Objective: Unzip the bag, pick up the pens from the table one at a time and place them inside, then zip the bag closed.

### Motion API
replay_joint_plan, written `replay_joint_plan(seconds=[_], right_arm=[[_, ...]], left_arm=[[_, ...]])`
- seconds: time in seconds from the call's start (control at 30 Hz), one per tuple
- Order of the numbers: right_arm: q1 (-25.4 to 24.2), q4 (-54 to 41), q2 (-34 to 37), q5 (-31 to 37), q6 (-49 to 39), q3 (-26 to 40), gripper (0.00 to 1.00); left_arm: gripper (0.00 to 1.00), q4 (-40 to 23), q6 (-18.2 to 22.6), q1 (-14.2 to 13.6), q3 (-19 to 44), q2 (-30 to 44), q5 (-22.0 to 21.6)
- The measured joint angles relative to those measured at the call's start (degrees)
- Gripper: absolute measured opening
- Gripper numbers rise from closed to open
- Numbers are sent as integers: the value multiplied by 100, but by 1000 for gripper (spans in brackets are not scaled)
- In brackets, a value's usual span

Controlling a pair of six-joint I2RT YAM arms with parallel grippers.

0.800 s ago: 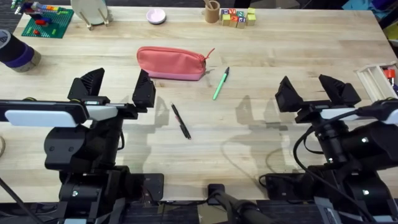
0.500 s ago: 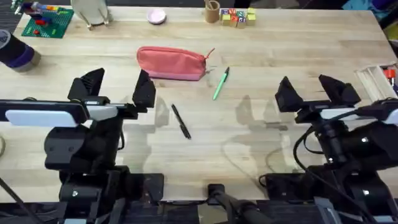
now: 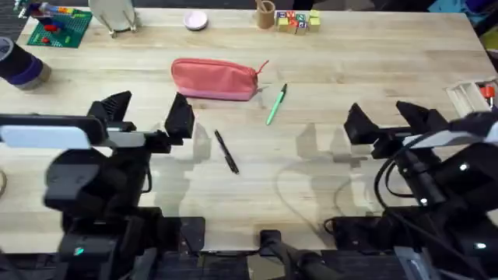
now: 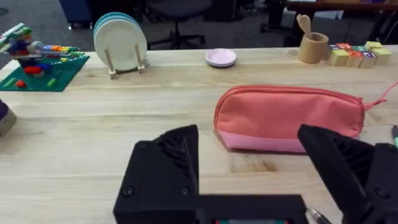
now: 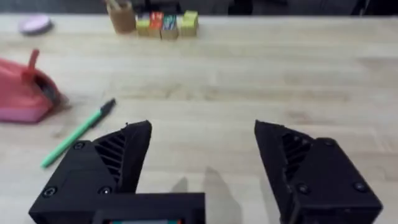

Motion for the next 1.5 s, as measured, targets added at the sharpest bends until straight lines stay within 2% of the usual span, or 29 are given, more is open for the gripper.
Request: replay_joint_plan(seconds=[0.1, 0.23, 0.53, 0.67, 0.77, 0.9, 1.03, 1.5], right_arm=[[0, -445, 519, -13, 2, 537, 995], [0, -943, 1460, -17, 0, 1589, 995], [0, -2623, 3798, -281, 2, 4410, 995], [0, -3308, 4668, -365, 2, 5427, 995], [0, -3669, 5210, -409, 2, 5990, 995], [0, -3791, 5586, -440, 3, 6327, 995], [0, -3831, 5630, -446, 2, 6360, 996], [0, -3831, 5630, -448, 2, 6373, 996]], left_arm=[[993, -403, 0, 0, 543, 281, 0], [991, -878, 2, 0, 1450, 908, 0], [991, -2357, 2, 0, 3859, 2856, 74], [993, -2998, 9, 0, 4836, 3689, 155], [993, -3305, 83, 0, 5329, 4226, 223], [993, -3480, 278, 0, 5676, 4767, 376], [993, -3556, 384, 0, 5784, 5054, 481], [993, -3568, 435, 0, 5797, 5094, 540]])
